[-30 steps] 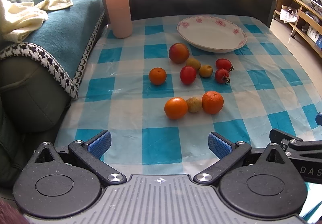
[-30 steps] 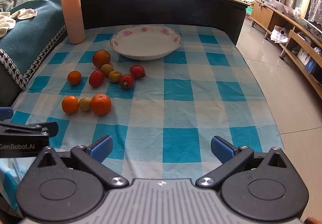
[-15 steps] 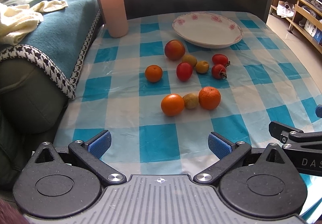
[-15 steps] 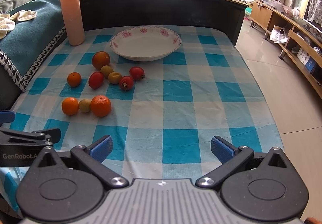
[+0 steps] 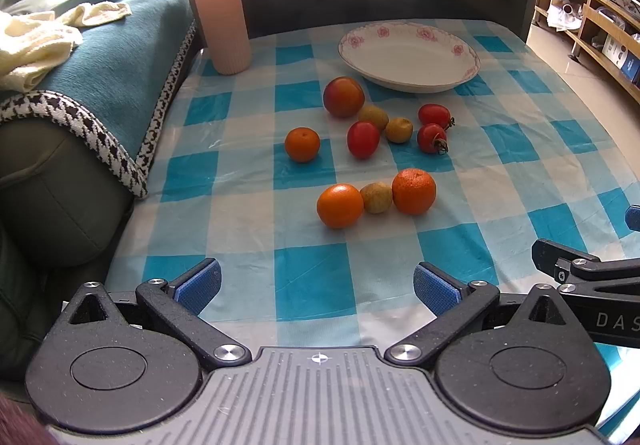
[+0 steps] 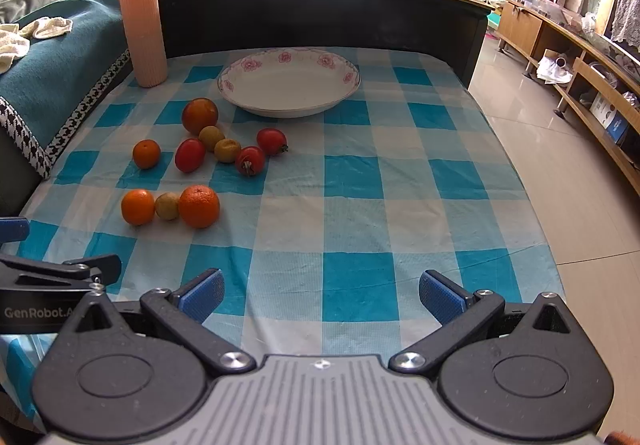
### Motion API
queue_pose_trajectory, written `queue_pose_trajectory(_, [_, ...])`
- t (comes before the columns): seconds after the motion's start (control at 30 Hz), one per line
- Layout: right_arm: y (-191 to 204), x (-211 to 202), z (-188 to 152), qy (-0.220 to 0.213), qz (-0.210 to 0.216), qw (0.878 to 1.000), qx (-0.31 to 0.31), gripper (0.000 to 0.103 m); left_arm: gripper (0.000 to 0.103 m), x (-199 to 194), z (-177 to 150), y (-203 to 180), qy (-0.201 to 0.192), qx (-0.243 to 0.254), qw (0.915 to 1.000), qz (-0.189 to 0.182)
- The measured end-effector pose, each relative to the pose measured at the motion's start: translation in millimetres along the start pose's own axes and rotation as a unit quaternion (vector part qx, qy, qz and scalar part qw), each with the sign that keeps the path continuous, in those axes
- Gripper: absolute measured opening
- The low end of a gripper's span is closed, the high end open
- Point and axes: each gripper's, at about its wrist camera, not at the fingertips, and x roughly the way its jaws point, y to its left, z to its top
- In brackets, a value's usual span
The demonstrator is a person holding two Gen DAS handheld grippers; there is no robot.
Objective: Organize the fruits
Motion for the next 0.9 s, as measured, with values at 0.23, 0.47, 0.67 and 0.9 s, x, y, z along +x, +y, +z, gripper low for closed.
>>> queue_pose_trajectory(0.23, [0.2,0.3,-0.1,0.000,0.000,1.000,0.000,0.103,0.103,0.1,-1.3,-0.9,0.000,0.002,1.0000,0.001])
queue_pose_trajectory(0.47, [0.5,0.6,-0.5,0.000,0.000,1.000,0.000,0.103,0.103,0.3,-1.6,-1.4,0.001,0.003,1.0000,0.002])
queue_pose_trajectory(0.67, [0.5,1.0,-0.6,0.001,0.000,1.000,0.000,0.103,0.103,0.7,-2.2,-1.3,0.002,0.004,1.0000,0.003])
queue_pose_trajectory(0.9, [1.0,1.5,-0.7,0.002,0.001,1.000,0.000,0.103,0.103,1.6,-2.2,-0.3,0.004,0.005,1.0000,0.003])
